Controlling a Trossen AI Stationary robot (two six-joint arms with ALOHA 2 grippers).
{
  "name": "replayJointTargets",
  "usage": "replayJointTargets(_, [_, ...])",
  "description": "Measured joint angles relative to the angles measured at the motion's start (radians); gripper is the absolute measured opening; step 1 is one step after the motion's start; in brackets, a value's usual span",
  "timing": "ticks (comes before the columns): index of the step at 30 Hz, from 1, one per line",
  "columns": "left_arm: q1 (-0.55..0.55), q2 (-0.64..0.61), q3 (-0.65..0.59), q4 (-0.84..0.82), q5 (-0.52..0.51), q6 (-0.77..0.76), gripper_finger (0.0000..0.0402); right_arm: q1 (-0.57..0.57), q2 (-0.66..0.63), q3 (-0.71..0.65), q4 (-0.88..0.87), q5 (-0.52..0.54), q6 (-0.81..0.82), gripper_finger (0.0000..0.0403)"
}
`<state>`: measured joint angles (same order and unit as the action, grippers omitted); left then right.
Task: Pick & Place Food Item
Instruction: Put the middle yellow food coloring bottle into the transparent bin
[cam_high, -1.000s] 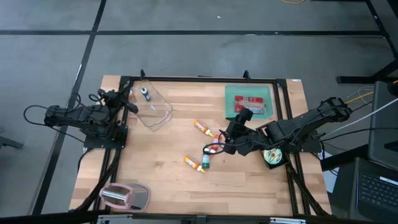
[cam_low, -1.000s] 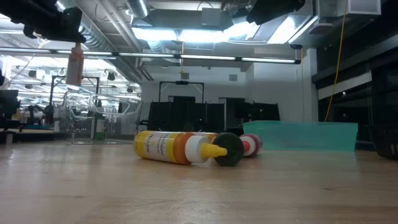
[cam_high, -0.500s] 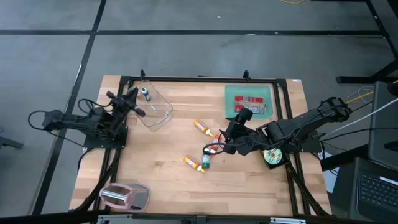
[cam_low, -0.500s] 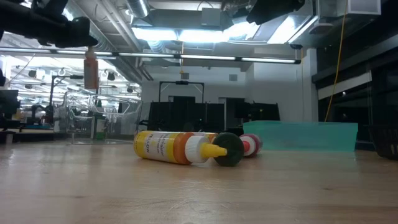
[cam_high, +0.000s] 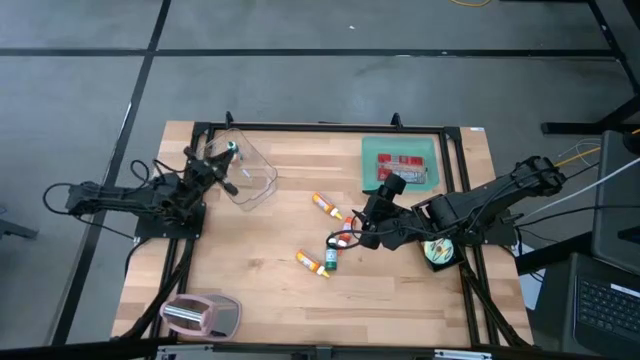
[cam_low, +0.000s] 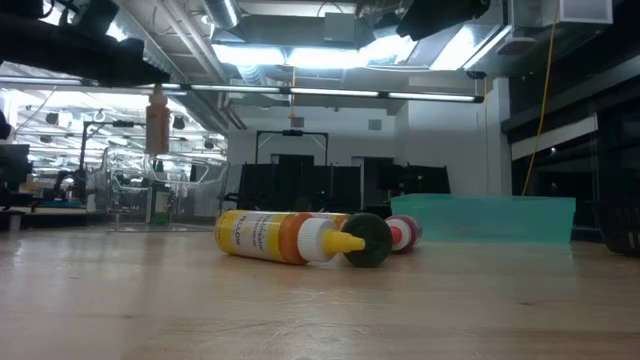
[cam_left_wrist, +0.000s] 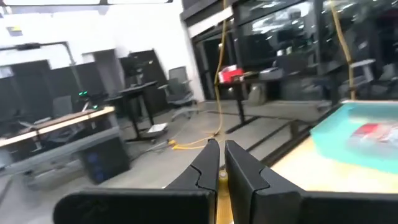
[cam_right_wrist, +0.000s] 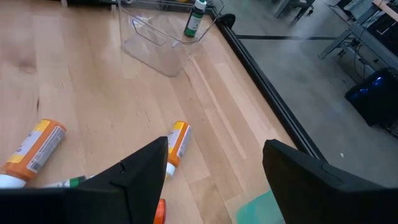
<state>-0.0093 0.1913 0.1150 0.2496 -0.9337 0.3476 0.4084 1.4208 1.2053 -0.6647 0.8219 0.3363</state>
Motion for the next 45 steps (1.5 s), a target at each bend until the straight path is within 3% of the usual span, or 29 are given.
replayJointTargets(3, [0.045, -0.010, 0.000, -0.089, 0.020, -0.049, 0.0005, 0.000, 0.000, 0.000, 0.000, 0.000, 0.000, 0.0259])
replayJointTargets(7, [0.113, -0.027, 0.000, -0.228, 0.145, -0.167, 0.0005, 0.000, 0.000, 0.000, 0.000, 0.000, 0.000, 0.0259])
replayJointTargets(9, [0.147, -0.030, 0.000, -0.261, 0.156, -0.185, 0.0005, 0.000, 0.000, 0.000, 0.000, 0.000, 0.000, 0.0259])
replayJointTargets(26, [0.399, -0.039, -0.044, -0.195, 0.573, -0.178, 0.0005, -0.001, 0.000, 0.000, 0.008, 0.000, -0.001, 0.0259])
replayJointTargets(37, [0.680, -0.025, -0.045, -0.148, 0.841, -0.178, 0.0006, -0.002, 0.000, 0.000, 0.023, 0.000, -0.005, 0.0259])
replayJointTargets(45, [0.842, 0.051, -0.045, -0.092, 1.027, -0.182, 0.0006, -0.002, 0.000, 0.000, 0.023, 0.000, -0.008, 0.0259])
